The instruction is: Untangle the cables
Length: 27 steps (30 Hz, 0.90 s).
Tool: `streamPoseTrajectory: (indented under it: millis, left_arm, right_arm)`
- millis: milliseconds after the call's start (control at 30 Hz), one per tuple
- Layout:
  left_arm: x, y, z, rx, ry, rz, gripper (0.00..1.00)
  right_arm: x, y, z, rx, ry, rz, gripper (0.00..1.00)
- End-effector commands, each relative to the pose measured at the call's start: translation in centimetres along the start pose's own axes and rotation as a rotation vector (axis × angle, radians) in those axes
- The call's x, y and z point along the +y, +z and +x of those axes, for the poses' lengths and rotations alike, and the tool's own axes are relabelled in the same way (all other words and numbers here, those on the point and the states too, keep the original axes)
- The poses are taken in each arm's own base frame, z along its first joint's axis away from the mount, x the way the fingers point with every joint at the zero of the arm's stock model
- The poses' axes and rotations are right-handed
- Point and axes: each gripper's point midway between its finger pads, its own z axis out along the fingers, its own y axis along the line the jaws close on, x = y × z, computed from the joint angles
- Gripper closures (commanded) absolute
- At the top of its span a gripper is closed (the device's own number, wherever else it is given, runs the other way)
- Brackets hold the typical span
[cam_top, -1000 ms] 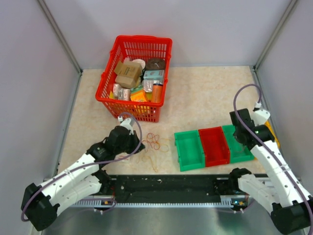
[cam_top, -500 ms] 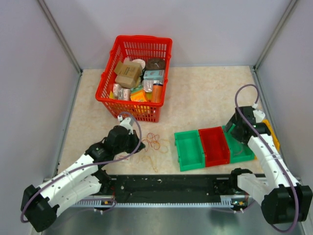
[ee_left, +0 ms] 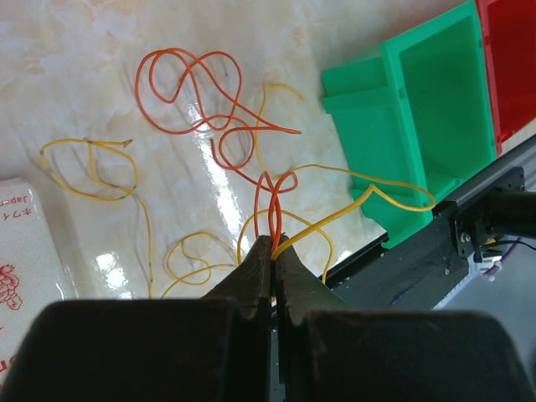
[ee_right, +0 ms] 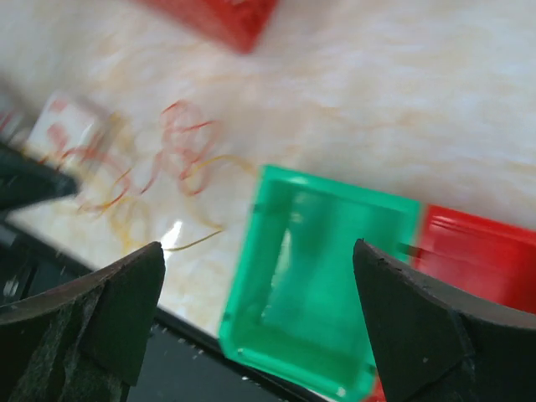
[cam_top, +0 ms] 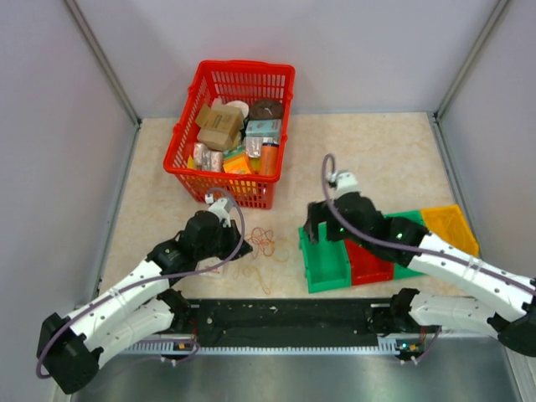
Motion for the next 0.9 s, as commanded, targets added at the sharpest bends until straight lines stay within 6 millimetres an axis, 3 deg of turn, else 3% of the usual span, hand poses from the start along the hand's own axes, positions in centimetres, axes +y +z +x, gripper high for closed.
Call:
streamPoseTrajectory:
  millis: [0,133,367,400,500,567,600,633,733,800,867]
  left_arm:
    - [-2.8,-1.2,-2.1,-0.047,0.041,0.104,1.0]
    - [-2.7,-1.5,-1.9,-0.032,0.057,0.097,1.0]
    - [-2.8,-1.9,-2.2,-0.035,0.077,0.087,1.0]
    - [-2.7,-1.9,-2.2,-0.033,0.077,0.084,1.0]
    - [-2.5,-1.9,-2.3,-0.038,0.076,0.07,1.0]
    - [-2.3,-1.9,-2.3,-0.043,0.072,0.063,1.0]
    - [-2.2,-1.9,-2.3,-0.045,0.069,0.059,1.0]
    - [-2.2,-1.9,-2.4,-0.051,0.066,0.058,1.0]
    - [-1.5,-1.7,-2.4,-0.063,0.051,0.03,0.97]
    - [-1.0,-1.4,-2.2,-0.062,0.041,0.011,0.87]
    - [-0.6,-1.0,-1.8,-0.053,0.028,-0.003,0.69]
  right_arm:
    - [13.3,-0.2,1.3,-0.097,-0.207,-0.613,0.08]
    - [16.9,0.3,2.6,-0.089,-0.22,-0.787,0.11]
    - [19.7,2.7,5.0,-0.028,-0.283,-0.784,0.21]
    - [19.6,3.3,5.1,-0.027,-0.285,-0.753,0.26]
    - [17.9,4.9,4.5,-0.008,-0.291,-0.582,0.58]
    - [17.2,4.9,3.7,-0.007,-0.316,-0.523,0.72]
    - [16.9,4.7,3.3,-0.011,-0.321,-0.504,0.93]
    - [16.8,4.4,2.8,-0.021,-0.317,-0.497,1.0]
    - [18.1,1.3,0.6,-0.067,-0.27,-0.585,1.0]
    - [19.4,-2.1,-2.5,-0.148,-0.211,-0.664,1.0]
    - [19.8,-5.9,-6.1,-0.253,-0.142,-0.74,1.0]
